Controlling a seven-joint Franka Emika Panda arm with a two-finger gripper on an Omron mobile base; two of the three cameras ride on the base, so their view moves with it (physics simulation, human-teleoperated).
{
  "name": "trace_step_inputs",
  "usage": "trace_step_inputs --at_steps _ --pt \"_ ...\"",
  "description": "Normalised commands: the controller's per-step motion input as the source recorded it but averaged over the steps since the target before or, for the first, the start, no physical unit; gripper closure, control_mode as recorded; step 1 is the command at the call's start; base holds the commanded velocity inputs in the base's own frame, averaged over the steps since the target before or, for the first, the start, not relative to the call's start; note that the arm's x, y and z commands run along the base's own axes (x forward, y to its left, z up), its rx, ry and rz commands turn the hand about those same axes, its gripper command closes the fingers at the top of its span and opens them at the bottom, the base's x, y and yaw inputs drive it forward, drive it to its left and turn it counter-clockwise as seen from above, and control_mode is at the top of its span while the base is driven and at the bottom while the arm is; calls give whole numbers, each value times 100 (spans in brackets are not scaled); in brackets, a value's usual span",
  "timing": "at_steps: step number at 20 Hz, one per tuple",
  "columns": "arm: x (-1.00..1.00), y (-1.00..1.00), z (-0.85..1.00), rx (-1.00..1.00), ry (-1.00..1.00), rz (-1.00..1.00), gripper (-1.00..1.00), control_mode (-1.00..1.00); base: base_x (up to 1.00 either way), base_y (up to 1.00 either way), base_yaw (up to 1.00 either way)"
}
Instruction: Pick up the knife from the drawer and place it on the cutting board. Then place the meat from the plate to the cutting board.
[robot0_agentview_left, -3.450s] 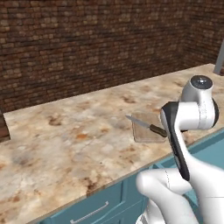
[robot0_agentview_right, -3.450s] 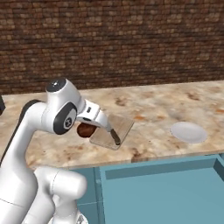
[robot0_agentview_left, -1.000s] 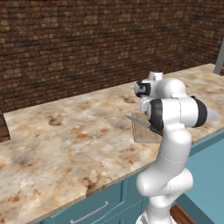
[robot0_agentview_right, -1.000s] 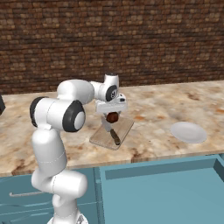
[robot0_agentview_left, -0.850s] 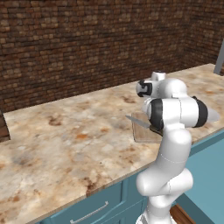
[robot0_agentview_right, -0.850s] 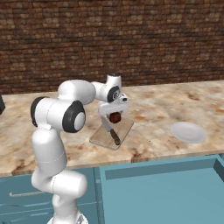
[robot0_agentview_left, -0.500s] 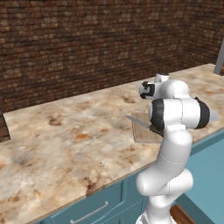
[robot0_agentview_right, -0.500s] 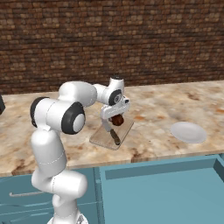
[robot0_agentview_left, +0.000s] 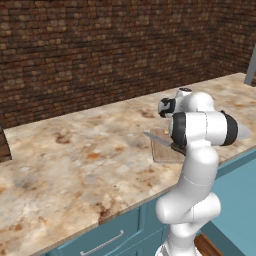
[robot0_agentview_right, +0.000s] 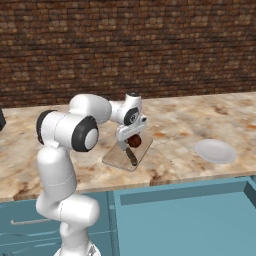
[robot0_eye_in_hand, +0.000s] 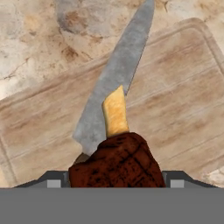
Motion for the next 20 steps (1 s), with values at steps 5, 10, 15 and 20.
trace_step_inputs --at_steps 5,10,15,20 --pt "6 -3 -21 0 0 17 100 -100 0 0 0" --pt "12 -1 -13 0 0 18 100 -100 0 0 0" --pt "20 0 -9 0 0 10 100 -100 0 0 0" --pt "31 0 0 0 -1 0 100 -100 0 0 0"
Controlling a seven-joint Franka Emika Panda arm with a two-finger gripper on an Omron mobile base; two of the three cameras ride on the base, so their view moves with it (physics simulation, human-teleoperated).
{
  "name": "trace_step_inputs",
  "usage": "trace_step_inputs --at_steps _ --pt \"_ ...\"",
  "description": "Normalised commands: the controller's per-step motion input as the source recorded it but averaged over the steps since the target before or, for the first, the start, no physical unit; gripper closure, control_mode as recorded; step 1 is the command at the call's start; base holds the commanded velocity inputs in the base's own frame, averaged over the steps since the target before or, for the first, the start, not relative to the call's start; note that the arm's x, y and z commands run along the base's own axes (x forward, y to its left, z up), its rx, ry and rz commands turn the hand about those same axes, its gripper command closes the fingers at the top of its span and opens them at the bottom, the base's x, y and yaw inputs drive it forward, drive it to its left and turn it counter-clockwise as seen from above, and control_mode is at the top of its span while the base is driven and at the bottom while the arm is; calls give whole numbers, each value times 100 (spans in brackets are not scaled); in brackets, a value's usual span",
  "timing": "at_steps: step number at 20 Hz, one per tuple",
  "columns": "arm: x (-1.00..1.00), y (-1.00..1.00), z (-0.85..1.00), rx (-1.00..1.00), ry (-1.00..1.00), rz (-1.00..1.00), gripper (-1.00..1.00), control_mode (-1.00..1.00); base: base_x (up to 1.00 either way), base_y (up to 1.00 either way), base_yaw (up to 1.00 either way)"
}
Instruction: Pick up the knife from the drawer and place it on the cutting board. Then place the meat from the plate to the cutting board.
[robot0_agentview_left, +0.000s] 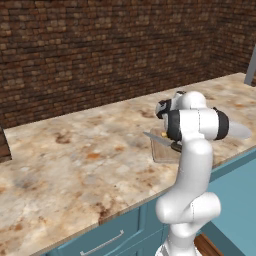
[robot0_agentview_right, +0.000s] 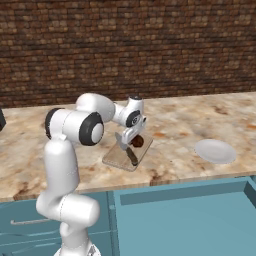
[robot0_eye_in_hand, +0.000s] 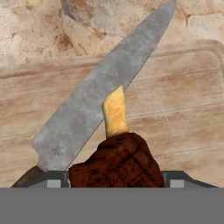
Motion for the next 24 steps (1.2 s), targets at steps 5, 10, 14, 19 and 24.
trace_step_inputs --at_steps 5,10,14,19,24 --pt "32 0 -11 1 0 0 100 -100 0 0 0" --pt "0 -1 -39 5 0 0 100 -100 0 0 0" --pt "0 -1 -40 4 -2 0 100 -100 0 0 0" --pt "1 1 -12 1 -4 0 -100 -100 0 0 0" --pt "-4 0 17 0 0 0 -100 -100 0 0 0"
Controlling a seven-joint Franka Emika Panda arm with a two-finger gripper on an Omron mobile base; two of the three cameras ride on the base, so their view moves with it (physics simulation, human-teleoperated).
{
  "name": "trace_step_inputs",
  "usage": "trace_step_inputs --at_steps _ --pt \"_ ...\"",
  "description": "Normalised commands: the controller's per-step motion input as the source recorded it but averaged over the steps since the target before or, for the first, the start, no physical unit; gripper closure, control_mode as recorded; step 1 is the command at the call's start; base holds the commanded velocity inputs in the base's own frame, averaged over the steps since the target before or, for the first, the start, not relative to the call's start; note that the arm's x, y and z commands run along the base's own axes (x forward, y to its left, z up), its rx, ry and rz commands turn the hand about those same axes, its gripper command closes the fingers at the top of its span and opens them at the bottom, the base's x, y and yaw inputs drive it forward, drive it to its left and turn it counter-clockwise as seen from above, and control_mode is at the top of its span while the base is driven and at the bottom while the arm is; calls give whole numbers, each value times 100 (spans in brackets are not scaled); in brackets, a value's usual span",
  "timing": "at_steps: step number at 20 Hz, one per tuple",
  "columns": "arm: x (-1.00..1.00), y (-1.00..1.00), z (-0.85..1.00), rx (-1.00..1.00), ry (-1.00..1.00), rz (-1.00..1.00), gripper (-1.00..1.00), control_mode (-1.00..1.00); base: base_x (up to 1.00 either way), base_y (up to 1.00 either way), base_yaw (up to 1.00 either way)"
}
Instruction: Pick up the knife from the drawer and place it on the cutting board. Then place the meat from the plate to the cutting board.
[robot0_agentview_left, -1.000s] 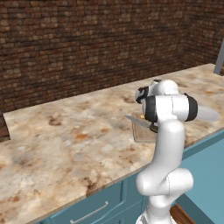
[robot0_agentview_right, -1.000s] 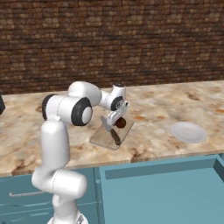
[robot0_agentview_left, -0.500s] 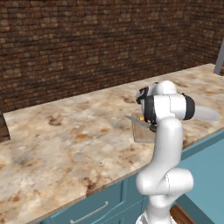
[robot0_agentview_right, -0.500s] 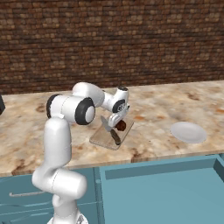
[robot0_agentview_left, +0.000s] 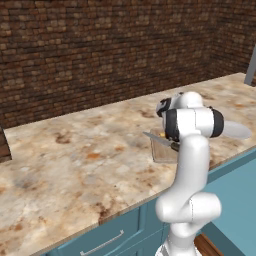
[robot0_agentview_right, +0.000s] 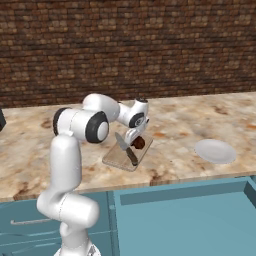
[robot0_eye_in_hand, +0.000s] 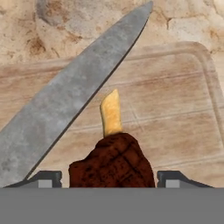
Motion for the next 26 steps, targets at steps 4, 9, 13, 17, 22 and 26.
trace_step_inputs --at_steps 4,9,13,17,22,26 --pt "-25 0 14 0 -1 0 -100 -100 0 0 0" --pt "-14 0 35 0 -1 0 -100 -100 0 0 0" --pt "-33 3 91 -2 -6 0 -100 -100 0 0 0" --pt "-63 7 95 -6 -20 0 -100 -100 0 0 0" --pt "-100 44 60 -17 -54 -6 -100 -100 0 0 0" --pt "-100 72 59 -8 -29 -2 -100 -100 0 0 0"
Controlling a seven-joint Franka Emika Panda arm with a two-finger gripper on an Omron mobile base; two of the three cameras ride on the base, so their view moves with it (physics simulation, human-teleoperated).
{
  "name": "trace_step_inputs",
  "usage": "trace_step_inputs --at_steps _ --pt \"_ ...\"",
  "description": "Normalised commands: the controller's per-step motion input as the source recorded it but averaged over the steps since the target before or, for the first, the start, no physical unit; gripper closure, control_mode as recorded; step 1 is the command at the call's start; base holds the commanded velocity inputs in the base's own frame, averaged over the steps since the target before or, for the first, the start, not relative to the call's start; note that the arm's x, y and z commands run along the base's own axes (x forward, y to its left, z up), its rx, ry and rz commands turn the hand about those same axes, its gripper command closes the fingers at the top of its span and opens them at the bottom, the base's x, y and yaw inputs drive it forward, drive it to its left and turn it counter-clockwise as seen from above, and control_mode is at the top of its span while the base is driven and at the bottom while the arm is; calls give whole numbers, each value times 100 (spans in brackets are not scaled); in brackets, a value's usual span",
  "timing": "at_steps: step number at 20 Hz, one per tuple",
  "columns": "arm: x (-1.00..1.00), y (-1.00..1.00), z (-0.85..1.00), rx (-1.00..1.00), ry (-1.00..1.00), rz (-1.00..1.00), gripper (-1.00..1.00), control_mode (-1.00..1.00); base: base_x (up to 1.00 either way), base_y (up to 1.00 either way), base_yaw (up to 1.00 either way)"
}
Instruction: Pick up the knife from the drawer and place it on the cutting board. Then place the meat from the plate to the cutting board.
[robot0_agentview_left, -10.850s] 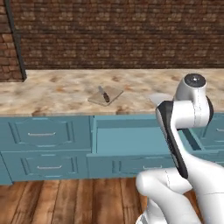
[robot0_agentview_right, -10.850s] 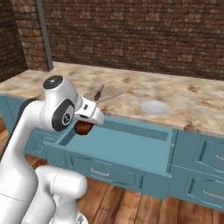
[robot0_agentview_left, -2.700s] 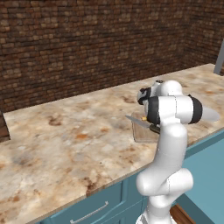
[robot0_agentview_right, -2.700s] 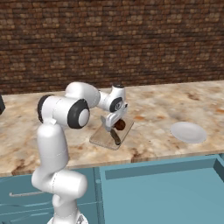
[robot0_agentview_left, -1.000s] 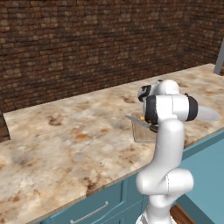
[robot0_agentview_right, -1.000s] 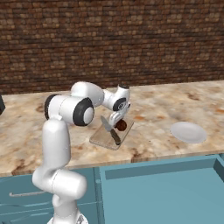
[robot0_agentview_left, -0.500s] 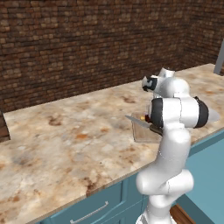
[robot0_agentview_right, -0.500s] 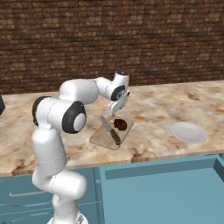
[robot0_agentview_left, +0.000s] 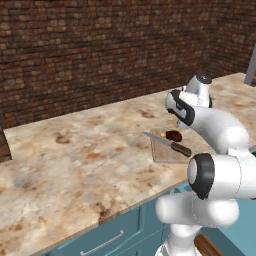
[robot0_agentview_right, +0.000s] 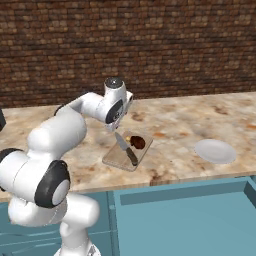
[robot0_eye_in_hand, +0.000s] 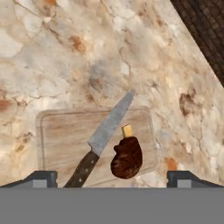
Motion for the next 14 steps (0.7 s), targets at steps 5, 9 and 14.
trace_step_inputs --at_steps 5,9,14 --pt "-100 72 38 -5 -14 0 -100 -100 0 0 0" --pt "-100 41 68 -2 -22 0 -100 -100 0 0 0" --pt "-100 -12 40 0 -13 3 -100 -100 0 0 0"
